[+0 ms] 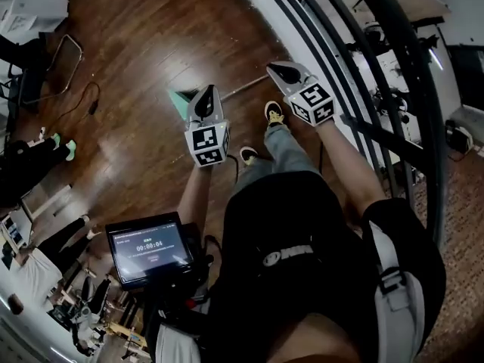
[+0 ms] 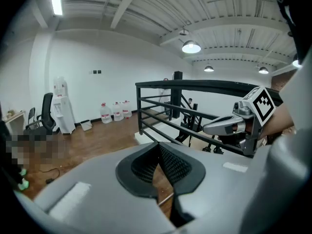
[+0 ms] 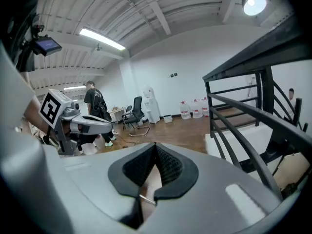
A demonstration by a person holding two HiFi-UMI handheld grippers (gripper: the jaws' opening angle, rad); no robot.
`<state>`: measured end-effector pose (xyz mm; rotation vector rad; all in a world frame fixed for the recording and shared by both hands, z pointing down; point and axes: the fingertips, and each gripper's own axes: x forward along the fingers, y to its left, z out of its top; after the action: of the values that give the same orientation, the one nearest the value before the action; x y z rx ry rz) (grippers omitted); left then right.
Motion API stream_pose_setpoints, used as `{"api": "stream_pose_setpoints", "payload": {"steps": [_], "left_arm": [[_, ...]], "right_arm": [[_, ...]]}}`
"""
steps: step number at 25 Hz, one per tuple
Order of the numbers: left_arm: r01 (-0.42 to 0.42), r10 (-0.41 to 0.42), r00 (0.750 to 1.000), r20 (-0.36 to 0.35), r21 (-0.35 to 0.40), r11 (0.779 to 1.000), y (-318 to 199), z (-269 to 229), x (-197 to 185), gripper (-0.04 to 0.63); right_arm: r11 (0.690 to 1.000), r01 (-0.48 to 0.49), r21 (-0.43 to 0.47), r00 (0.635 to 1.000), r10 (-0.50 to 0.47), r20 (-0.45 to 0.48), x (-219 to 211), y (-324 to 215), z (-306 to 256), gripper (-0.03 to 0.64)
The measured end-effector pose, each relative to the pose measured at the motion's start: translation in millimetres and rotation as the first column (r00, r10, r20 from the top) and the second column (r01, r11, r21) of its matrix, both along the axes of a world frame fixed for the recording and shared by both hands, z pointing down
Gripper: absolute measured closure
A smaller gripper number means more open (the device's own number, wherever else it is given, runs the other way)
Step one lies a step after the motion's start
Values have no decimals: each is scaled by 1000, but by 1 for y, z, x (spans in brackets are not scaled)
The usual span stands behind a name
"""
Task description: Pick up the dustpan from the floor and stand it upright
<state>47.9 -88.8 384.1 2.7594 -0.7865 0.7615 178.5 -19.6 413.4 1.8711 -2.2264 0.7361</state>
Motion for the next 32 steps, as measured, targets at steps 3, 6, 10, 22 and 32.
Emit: {"api": "stream_pose_setpoints", "payload": {"steps": [3,6,10,22,32], "left_arm": [[14,-12,999,53,-43,999,-18,45,11,575],[34,-24,993,117,-89,995,-25,97,9,575],[43,-3,978,206,-193,980,-37,179,-17,575],[114,4,956,295,-384,916,-11,435,-76,575],[79,12,974,228,-382,921,-13,479,-71,575]], "right_arm": [[997,21,-69,999,-18,37,11,-8,50,614],[978,51,-203,997,-38,68,11,4,120,614],[903,110,-414,991,-68,115,-3,22,233,612],[616,-2,-788,1000,21,14,50,110,567,410],[571,-40,-820,997,-35,-73,60,108,647,424]]}}
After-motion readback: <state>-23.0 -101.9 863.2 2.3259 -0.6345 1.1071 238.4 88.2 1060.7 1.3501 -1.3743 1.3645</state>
